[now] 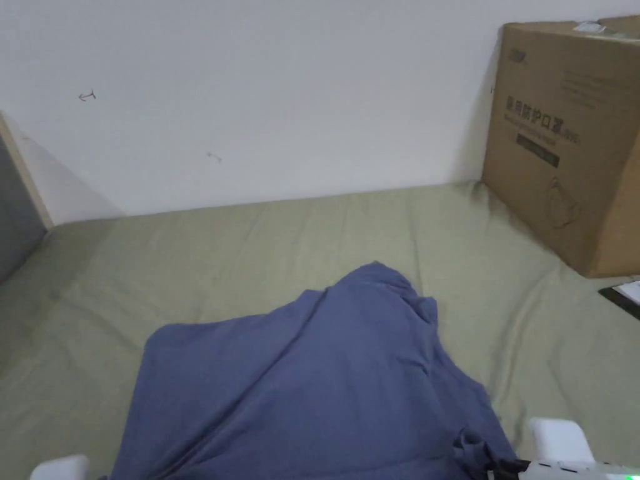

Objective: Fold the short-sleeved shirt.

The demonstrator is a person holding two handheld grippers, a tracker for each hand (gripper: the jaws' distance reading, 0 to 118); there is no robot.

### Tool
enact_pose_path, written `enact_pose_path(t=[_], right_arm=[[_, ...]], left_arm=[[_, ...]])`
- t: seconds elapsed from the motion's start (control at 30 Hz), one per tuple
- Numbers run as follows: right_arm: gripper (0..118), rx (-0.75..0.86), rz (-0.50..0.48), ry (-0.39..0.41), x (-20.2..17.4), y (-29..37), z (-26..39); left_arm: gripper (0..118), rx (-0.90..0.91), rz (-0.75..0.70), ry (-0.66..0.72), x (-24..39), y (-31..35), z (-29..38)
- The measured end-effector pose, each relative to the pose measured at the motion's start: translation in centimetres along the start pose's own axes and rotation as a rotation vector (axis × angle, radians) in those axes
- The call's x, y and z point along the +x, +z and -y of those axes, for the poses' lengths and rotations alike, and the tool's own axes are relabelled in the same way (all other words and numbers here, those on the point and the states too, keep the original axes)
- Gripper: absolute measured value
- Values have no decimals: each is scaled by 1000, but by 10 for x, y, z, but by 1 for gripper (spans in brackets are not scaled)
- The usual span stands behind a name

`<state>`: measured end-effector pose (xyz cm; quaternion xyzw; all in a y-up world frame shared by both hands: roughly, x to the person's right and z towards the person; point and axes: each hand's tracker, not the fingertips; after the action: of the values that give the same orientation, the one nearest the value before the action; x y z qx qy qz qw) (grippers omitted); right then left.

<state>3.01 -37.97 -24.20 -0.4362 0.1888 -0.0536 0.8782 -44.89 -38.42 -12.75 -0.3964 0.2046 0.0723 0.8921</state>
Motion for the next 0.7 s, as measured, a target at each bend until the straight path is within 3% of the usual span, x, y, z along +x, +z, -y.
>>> enact_pose_path(t=[0.3, 0.33, 0.37, 0.4, 0.43, 0.47, 0.5, 0.53, 0.67, 0.7], right_arm=[[5, -100, 6, 42, -7, 27, 84], [5, -102, 4, 38, -7, 23, 84], [5, -91, 8, 32, -7, 21, 83], [10, -84, 20, 29, -8, 20, 81], [26, -86, 37, 30, -7, 17, 77], [50, -76, 58, 38, -7, 18, 76], [85, -66, 71, 54, -8, 18, 73], [97, -66, 73, 62, -7, 19, 70], [94, -42, 60, 62, -5, 29, 44], [87, -27, 40, 62, -3, 34, 37]], left_arm=[[4, -30, -14, -41, -25, 39, 67], [8, -53, 10, -19, -25, 38, 67], [21, -60, -2, 7, -26, 37, 67], [53, -62, 0, 17, -26, 37, 68], [77, -61, 14, 22, -28, 37, 68], [95, -56, 21, 30, -27, 39, 67], [100, -50, 22, 39, -28, 41, 65], [100, -33, 27, 58, -29, 46, 61], [100, 22, 66, 133, -30, 57, 35], [96, 32, 81, 130, -29, 58, 28]])
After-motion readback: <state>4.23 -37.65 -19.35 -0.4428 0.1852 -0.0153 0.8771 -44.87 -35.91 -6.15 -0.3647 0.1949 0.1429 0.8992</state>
